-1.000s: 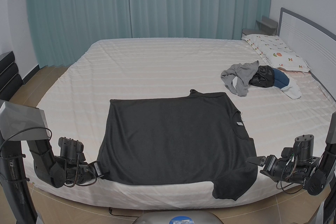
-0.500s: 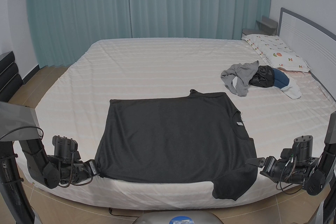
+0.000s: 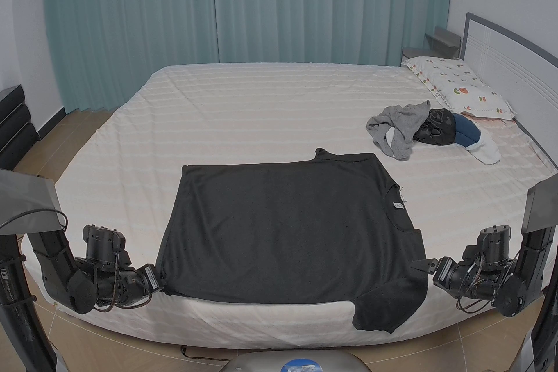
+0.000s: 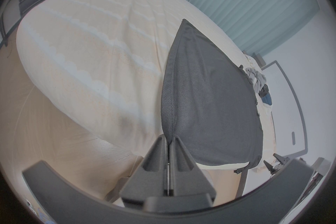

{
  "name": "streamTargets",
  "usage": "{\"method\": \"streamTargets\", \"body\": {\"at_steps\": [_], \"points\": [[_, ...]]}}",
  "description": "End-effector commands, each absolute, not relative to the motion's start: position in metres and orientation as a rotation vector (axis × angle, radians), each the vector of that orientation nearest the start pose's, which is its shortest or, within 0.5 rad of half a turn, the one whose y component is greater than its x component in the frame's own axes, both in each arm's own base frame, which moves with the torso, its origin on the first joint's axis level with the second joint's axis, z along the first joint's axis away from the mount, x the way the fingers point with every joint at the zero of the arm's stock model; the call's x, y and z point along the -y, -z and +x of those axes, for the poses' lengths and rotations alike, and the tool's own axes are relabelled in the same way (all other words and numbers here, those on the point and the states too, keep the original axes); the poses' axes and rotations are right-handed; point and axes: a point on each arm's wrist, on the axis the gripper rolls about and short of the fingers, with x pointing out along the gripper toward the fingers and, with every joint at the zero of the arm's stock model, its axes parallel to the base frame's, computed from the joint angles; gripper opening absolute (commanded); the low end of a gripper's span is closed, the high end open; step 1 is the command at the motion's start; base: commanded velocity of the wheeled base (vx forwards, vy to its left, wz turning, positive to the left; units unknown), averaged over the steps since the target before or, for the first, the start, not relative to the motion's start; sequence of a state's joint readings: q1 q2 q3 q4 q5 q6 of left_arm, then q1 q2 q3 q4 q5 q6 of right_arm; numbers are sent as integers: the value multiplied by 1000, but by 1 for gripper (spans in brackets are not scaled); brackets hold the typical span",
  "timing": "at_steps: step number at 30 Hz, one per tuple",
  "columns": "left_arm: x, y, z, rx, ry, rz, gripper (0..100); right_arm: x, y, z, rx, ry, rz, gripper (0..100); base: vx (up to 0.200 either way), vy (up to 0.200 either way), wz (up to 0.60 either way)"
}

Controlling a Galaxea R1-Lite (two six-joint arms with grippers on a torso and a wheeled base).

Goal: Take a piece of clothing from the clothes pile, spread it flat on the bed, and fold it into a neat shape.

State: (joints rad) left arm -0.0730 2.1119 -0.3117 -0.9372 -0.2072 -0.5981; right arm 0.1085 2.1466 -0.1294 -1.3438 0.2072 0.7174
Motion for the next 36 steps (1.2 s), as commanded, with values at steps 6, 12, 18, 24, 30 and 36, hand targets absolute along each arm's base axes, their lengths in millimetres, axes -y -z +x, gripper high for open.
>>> {"method": "streamTargets", "body": {"at_steps": [6, 12, 18, 24, 30, 36], "points": [[23, 8, 257, -915, -7, -651, 0, -26, 20, 251, -766, -24, 705, 100, 0, 0, 0], [23, 9, 257, -917, -10, -651, 0, -27, 26, 258, -767, -27, 704, 100, 0, 0, 0], [23, 7, 256, -913, -7, -651, 0, -25, 34, 265, -772, -15, 705, 0, 0, 0, 0], [23, 8, 257, -912, -12, -650, 0, -24, 35, 274, -744, -8, 705, 0, 0, 0, 0], [22, 7, 258, -902, -21, -649, 0, -22, 24, 301, -626, -17, 702, 0, 0, 0, 0], [22, 6, 258, -900, -18, -649, 0, -23, 18, 317, -566, -35, 701, 0, 0, 0, 0]]}}
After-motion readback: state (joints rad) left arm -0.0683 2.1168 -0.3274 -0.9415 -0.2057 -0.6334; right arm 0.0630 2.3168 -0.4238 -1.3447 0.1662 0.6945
